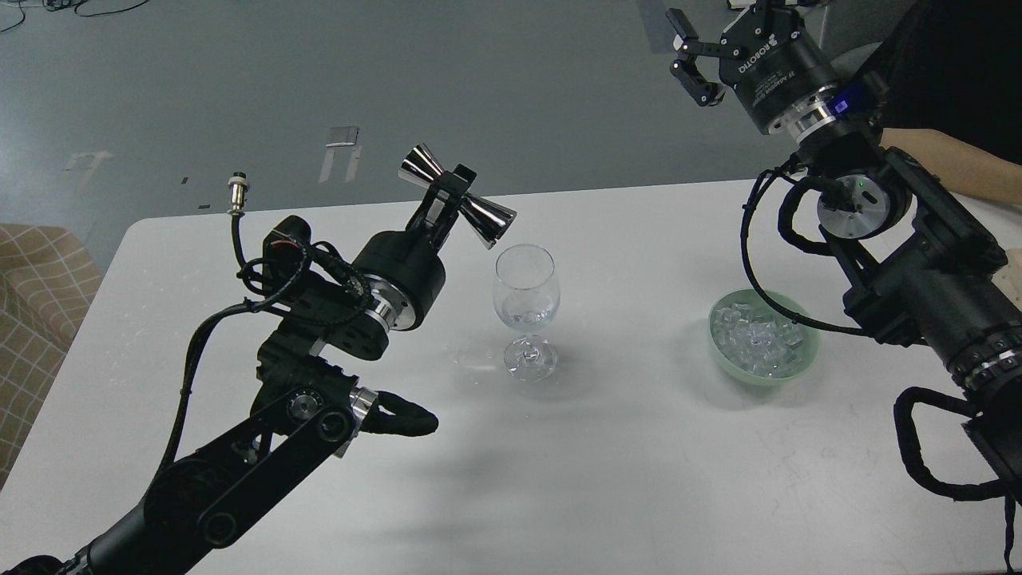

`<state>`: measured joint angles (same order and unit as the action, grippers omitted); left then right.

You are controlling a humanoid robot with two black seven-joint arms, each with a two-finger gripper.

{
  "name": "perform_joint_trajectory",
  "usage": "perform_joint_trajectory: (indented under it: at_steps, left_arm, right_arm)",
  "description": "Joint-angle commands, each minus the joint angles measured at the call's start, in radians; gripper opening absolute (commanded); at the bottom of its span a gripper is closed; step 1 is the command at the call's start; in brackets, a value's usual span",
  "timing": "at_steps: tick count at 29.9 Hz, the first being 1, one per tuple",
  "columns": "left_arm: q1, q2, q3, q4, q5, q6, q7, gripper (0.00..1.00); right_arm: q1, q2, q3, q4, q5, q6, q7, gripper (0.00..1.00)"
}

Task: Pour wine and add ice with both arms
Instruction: 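Tilt the jigger with the left gripper to pour into the glass, then carry the jigger back and set it down with the left gripper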

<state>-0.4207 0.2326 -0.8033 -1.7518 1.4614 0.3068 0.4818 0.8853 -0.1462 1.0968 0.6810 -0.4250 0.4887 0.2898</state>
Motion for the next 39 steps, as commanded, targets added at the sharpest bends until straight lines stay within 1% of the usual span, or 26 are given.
perform_joint_trajectory:
  at_steps: [1,4,8,14,19,24,29,32,34,35,39]
  left_arm:
    - [-0.013,0.002,0.006,0.0,0.004,0.0,0.0,0.0]
    - [-0.023,0.008,0.009,-0.002,0.005,0.0,0.0,0.0]
    - [-0.085,0.023,0.042,-0.002,0.007,0.0,0.001,0.0]
    - [-0.128,0.037,0.049,-0.009,0.007,-0.008,0.001,0.0]
    - [-0.132,0.043,0.049,-0.009,0.008,-0.052,0.003,0.0]
    - [-0.119,0.034,0.052,-0.009,0.007,-0.052,0.007,0.0]
    - [-0.099,0.028,0.019,-0.009,-0.051,-0.041,0.007,0.0]
    - [-0.09,0.027,-0.068,-0.009,-0.251,-0.025,0.007,0.0]
    - [-0.09,0.027,-0.158,-0.009,-0.433,-0.006,0.007,0.0]
    - [-0.09,0.027,-0.159,-0.009,-0.434,-0.006,0.007,0.0]
    - [-0.072,0.028,-0.342,-0.005,-0.753,0.017,0.007,0.0]
  right_arm:
    - [0.0,-0.001,0.0,0.0,0.0,0.0,-0.001,1.0]
    - [0.001,-0.003,0.0,0.0,0.0,0.0,-0.001,1.0]
    - [0.001,-0.003,0.0,0.0,0.0,0.0,0.0,1.0]
    - [0.001,-0.004,0.0,0.0,0.002,0.0,-0.001,1.0]
    - [0.0,-0.004,0.0,0.0,0.0,0.0,-0.001,1.0]
    - [0.0,-0.006,-0.002,0.0,0.0,0.0,-0.001,1.0]
    - [0.0,-0.004,0.0,0.0,0.0,0.0,-0.001,1.0]
    - [0.0,-0.006,0.0,0.0,0.0,0.0,-0.001,1.0]
    - [0.0,-0.006,-0.002,0.0,0.002,0.0,-0.001,1.0]
    - [0.0,-0.006,-0.002,0.0,0.002,0.0,-0.001,1.0]
    - [-0.002,-0.009,0.0,0.0,0.0,0.0,-0.001,1.0]
